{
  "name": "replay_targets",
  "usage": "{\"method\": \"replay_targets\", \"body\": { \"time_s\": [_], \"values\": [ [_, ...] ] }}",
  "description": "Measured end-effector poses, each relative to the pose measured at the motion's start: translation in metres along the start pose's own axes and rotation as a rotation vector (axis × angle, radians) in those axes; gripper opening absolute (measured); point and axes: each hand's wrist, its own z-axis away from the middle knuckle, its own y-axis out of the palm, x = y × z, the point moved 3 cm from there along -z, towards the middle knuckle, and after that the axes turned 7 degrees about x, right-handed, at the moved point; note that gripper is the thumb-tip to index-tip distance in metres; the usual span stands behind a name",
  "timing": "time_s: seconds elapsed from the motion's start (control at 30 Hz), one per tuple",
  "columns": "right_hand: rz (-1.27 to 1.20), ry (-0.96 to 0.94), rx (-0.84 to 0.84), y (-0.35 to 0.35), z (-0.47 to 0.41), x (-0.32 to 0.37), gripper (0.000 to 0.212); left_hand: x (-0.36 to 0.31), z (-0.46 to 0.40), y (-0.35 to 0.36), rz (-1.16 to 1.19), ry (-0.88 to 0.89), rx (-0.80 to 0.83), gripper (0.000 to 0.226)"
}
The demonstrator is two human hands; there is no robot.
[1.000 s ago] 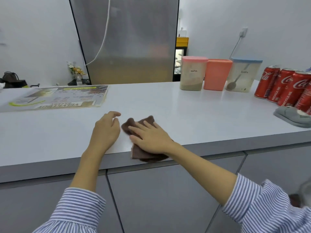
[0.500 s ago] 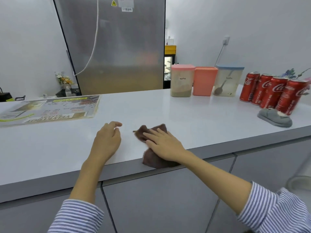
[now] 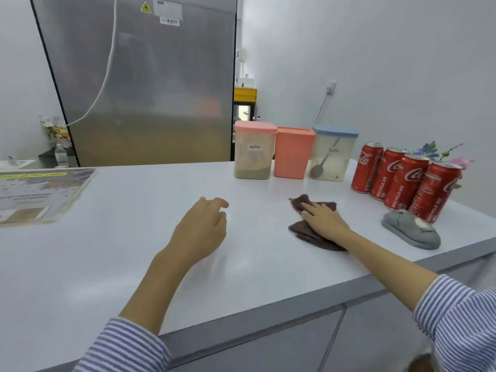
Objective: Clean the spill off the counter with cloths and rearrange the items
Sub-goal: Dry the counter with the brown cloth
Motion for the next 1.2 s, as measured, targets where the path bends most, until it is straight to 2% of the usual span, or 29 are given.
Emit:
{"method": "replay_targets", "body": {
  "time_s": [0.13, 0.2, 0.27, 0.33, 0.43, 0.53, 0.6, 0.63, 0.73, 0.83, 0.97, 1.07, 1.13, 1.2],
  "values": [
    [-0.033, 0.172, -0.053, -0.021, -0.067, -0.058, 0.049, 0.012, -0.026, -0.004, -0.050, -0.063, 0.018, 0.034],
    [-0.049, 0.267, -0.056, -0.030, -0.096, -0.061, 0.050, 0.021, -0.034, -0.009, -0.080, -0.102, 0.007, 0.034],
    [-0.035, 0.261, -0.057, -0.032, -0.122, -0.040, 0.049, 0.027, -0.038, -0.011, -0.094, -0.137, -0.015, 0.034],
    [0.000, 0.103, -0.043, -0.023, -0.136, 0.003, 0.047, 0.030, -0.040, -0.009, -0.108, -0.159, -0.024, 0.034],
    [0.103, -0.292, -0.011, 0.001, -0.119, 0.078, 0.046, 0.037, -0.044, -0.006, -0.119, -0.186, -0.035, 0.033],
    [0.138, -0.686, 0.105, 0.018, -0.079, 0.134, 0.047, 0.046, -0.048, -0.006, -0.130, -0.254, -0.050, 0.031],
    [0.124, -0.834, 0.157, 0.022, -0.073, 0.152, 0.047, 0.053, -0.050, -0.006, -0.156, -0.294, -0.083, 0.032],
    [0.098, -0.850, 0.169, 0.021, -0.080, 0.159, 0.046, 0.056, -0.051, -0.005, -0.168, -0.314, -0.101, 0.033],
    [0.015, -0.790, 0.161, 0.022, -0.127, 0.185, 0.045, 0.062, -0.047, -0.003, -0.233, -0.354, -0.121, 0.035],
    [-0.013, -0.697, 0.079, 0.025, -0.183, 0.210, 0.043, 0.061, -0.038, 0.001, -0.290, -0.326, -0.132, 0.035],
    [-0.046, -0.515, 0.057, 0.024, -0.251, 0.229, 0.039, 0.062, -0.037, -0.003, -0.335, -0.298, -0.177, 0.037],
    [-0.140, -0.343, 0.023, 0.024, -0.284, 0.240, 0.041, 0.064, -0.039, -0.002, -0.472, -0.290, -0.190, 0.037],
    [-0.106, -0.264, -0.001, 0.026, -0.291, 0.250, 0.048, 0.067, -0.041, -0.002, -0.431, -0.293, -0.106, 0.036],
    [0.002, -0.296, -0.001, 0.030, -0.285, 0.255, 0.052, 0.072, -0.038, -0.001, -0.492, -0.319, -0.087, 0.035]
  ]
}}
